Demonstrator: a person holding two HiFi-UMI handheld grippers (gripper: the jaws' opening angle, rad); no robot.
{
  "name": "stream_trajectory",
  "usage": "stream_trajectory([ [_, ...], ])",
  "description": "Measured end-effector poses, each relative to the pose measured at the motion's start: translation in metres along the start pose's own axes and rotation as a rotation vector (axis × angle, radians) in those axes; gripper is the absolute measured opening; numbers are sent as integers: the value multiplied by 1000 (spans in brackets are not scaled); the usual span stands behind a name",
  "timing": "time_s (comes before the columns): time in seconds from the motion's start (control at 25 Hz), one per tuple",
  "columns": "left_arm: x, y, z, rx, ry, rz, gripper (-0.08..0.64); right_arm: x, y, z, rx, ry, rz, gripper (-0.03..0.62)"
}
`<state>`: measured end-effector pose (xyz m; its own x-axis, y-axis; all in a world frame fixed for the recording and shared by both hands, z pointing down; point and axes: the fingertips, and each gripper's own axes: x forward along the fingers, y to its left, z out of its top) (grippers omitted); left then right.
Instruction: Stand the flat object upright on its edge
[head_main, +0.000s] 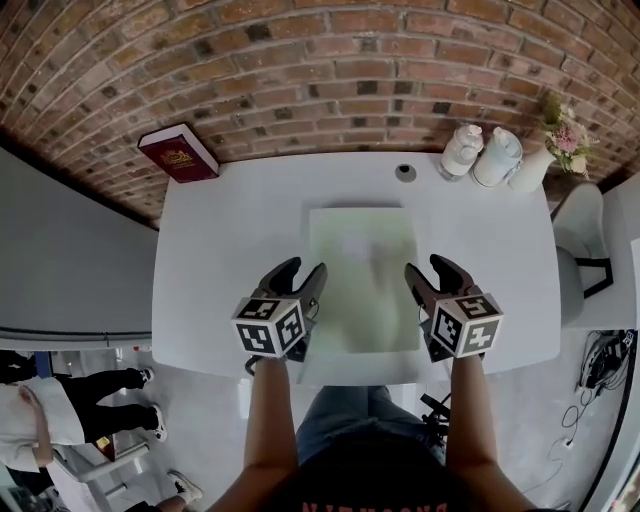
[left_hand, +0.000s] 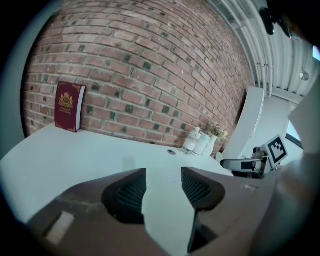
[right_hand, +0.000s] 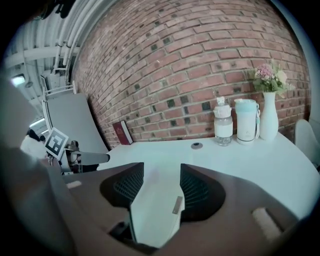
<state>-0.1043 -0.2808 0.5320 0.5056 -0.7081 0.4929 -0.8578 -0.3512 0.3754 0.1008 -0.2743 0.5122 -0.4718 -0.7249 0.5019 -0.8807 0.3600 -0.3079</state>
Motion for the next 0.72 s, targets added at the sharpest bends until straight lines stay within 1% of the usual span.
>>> stream_trajectory([
  [0.16,9,9,-29,-54,99,-2,224,11,-6,-21,29,66,9,218],
  [0.28,12,13,-43,-79,150,3,224,16,-12,-37,45,119,4,233],
  [0.4,15,19,-56,-108,179,11,224,21,-20,-54,92,166,-2,236],
  [0.52,19,21,-61,-129,198,3,224,25,-25,-67,149,197,-3,235],
  [0.72,26,26,-70,-196,238,-19,218,34,-28,-79,255,234,47,236],
])
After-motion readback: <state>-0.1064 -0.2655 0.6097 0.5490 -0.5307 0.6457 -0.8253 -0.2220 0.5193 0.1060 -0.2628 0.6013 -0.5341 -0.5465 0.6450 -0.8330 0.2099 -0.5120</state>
